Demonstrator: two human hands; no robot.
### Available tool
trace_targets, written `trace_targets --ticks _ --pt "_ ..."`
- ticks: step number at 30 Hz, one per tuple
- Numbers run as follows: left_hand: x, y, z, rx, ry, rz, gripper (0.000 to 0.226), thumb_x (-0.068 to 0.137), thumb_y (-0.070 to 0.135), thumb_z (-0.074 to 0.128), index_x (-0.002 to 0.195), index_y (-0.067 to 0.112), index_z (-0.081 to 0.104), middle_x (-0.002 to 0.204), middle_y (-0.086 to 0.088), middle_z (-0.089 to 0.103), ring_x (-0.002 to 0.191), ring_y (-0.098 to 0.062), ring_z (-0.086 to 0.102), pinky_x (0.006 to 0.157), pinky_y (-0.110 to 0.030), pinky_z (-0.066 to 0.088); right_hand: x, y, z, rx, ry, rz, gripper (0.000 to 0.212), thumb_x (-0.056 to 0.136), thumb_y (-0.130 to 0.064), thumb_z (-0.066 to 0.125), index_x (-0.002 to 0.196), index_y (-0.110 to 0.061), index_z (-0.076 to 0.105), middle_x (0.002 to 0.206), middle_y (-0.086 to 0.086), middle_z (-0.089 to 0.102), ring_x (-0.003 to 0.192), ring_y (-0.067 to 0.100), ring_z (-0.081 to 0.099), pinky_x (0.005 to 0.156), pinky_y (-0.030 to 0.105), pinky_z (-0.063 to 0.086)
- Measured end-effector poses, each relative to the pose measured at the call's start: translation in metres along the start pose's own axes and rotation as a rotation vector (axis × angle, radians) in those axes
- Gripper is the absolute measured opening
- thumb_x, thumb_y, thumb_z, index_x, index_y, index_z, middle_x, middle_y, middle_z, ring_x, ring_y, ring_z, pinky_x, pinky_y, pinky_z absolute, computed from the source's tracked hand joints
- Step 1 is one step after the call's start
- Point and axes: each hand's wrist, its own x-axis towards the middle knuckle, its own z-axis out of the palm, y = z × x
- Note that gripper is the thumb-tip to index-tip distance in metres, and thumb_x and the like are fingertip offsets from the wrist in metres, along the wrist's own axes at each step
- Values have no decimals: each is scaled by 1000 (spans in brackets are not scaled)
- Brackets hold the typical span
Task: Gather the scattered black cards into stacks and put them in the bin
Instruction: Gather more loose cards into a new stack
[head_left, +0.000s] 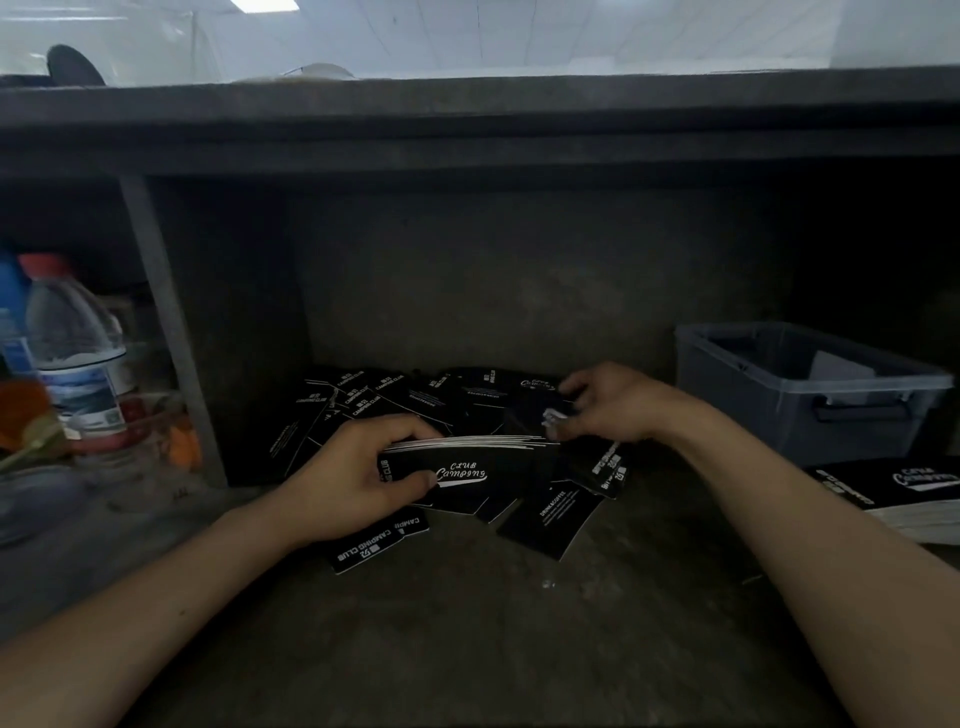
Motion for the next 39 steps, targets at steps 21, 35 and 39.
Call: trace_targets --ticks 21,35,39 --pt "2 0 -1 -14 69 -25 31 81 6 81 104 21 68 136 10 54 124 -2 56 105 -24 46 3 -16 12 998 208 -135 65 82 5 69 129 -26 35 72 10 71 65 22 73 52 28 57" --pt "1 2 -1 -184 25 -32 56 87 -1 73 133 28 60 125 10 70 113 -7 67 92 -17 53 -6 -16 -5 681 114 -298 23 89 -6 61 96 -25 71 98 1 71 90 9 66 77 26 58" --pt "0 -2 -3 -151 60 -57 57 87 2 74 134 32 62 126 5 66 116 -10 65 97 -25 54 -11 -10 -16 354 137 -309 11 80 -19 78 88 -24 73 83 0 72 60 -6 59 56 10 44"
